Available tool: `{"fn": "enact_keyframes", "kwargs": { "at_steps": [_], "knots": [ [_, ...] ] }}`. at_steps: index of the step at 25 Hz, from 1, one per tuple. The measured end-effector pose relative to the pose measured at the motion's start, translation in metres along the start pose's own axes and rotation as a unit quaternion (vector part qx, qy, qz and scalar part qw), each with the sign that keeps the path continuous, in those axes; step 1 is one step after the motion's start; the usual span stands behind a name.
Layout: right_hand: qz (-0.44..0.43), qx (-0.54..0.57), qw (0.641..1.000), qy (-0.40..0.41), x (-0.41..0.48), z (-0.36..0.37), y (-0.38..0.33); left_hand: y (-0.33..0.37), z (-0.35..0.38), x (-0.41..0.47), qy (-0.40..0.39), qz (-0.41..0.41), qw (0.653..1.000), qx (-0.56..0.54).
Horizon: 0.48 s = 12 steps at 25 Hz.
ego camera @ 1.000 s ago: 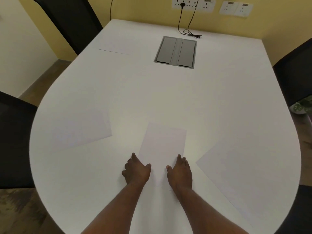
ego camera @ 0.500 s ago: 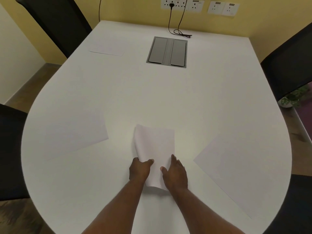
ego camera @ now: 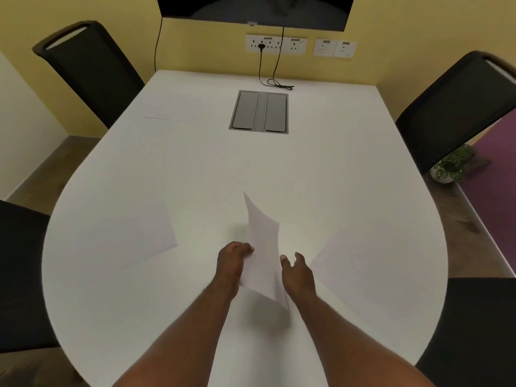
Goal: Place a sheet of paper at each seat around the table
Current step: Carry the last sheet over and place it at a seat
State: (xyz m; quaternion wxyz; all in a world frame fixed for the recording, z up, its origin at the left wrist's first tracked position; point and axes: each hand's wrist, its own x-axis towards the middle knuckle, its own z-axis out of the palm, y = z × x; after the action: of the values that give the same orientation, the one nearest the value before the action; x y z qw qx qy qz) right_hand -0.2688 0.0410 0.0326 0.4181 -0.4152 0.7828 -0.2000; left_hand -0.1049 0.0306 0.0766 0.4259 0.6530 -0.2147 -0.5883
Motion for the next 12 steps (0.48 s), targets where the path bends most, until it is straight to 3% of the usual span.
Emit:
{"fn": "enact_keyframes", "kwargs": {
  "at_steps": [6,9,12],
  "knots": [
    [0.057,0.161,0.985,0.006,-0.013,-0.065,-0.031,0.051,0.029,-0.045,-0.061,0.055,0.995,-0.049],
    [0.076,0.264,0.961,-0.033,-0.029,-0.105,-0.047,0.075,0.047,-0.075,-0.076,0.073,0.993,-0.062],
    [0.099,0.265,0.955,-0.086,-0.043,-0.140,-0.053,0.089,0.064,-0.101,-0.100,0.092,0.987,-0.086]
  ]
}}
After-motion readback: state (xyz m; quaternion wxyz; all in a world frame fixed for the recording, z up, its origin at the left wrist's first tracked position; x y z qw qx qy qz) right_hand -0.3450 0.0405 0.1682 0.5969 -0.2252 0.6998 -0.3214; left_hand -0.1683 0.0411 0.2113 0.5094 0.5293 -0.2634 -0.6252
